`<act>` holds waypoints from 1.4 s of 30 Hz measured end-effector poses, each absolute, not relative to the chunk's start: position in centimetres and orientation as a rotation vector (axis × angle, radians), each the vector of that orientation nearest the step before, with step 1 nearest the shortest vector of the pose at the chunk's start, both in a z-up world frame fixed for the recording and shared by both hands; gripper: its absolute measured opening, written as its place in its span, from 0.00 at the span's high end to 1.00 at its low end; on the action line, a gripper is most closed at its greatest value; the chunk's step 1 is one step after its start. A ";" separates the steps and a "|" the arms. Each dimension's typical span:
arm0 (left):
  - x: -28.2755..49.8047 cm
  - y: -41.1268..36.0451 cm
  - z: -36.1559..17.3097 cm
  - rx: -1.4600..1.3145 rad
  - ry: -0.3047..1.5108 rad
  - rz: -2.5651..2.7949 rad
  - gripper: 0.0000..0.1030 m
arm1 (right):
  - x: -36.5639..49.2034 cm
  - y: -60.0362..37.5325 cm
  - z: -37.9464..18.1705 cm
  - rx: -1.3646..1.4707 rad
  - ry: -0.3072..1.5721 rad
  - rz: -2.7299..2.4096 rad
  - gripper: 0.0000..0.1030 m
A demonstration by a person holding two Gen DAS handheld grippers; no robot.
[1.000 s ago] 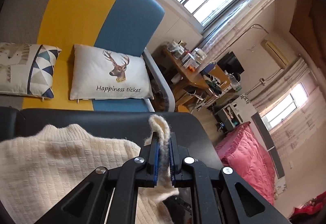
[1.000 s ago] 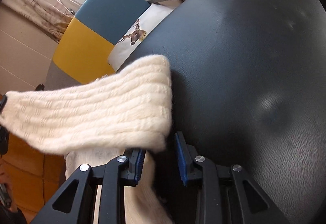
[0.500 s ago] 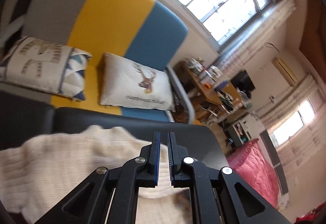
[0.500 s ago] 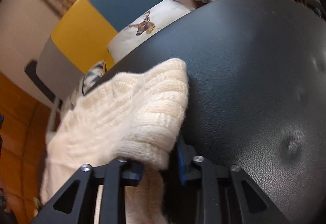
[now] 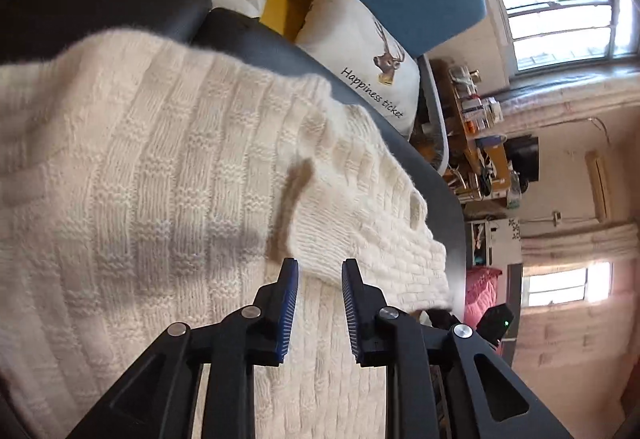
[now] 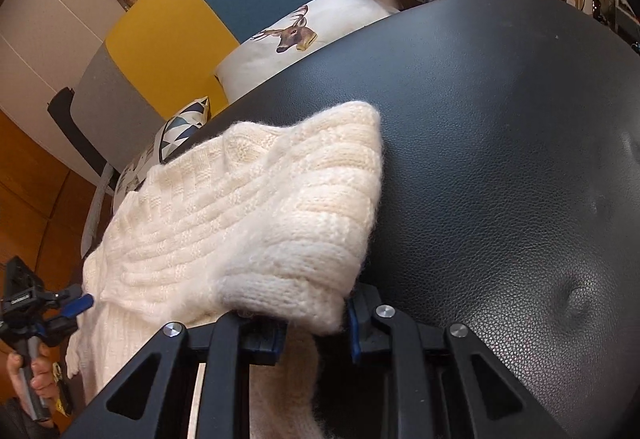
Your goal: Fold clothes
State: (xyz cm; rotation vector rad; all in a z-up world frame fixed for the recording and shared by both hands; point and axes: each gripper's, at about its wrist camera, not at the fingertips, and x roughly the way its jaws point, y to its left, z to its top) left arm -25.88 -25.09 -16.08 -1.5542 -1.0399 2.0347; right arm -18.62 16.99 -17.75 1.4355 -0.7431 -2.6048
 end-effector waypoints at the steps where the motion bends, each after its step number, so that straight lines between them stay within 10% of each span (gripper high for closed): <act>1: -26.0 -25.0 -16.5 -1.560 -1.063 2.025 0.71 | -18.6 17.1 -17.8 1.436 -0.749 -2.601 0.79; 10: -26.5 -23.8 -18.2 -1.542 -1.102 2.060 0.64 | -19.0 16.6 -17.8 1.431 -0.698 -2.609 0.79; 14: -27.0 -22.0 -18.1 -1.524 -1.034 2.092 0.94 | -19.1 16.0 -17.7 1.452 -0.608 -2.646 0.89; 28: -23.3 -26.0 -5.6 -0.972 -0.904 2.437 0.95 | -20.2 11.6 -12.7 1.298 -0.169 -2.683 0.96; 42: -19.2 -29.4 -14.2 -1.214 -0.803 2.521 0.95 | -19.9 7.3 -16.1 1.351 0.109 -2.690 0.95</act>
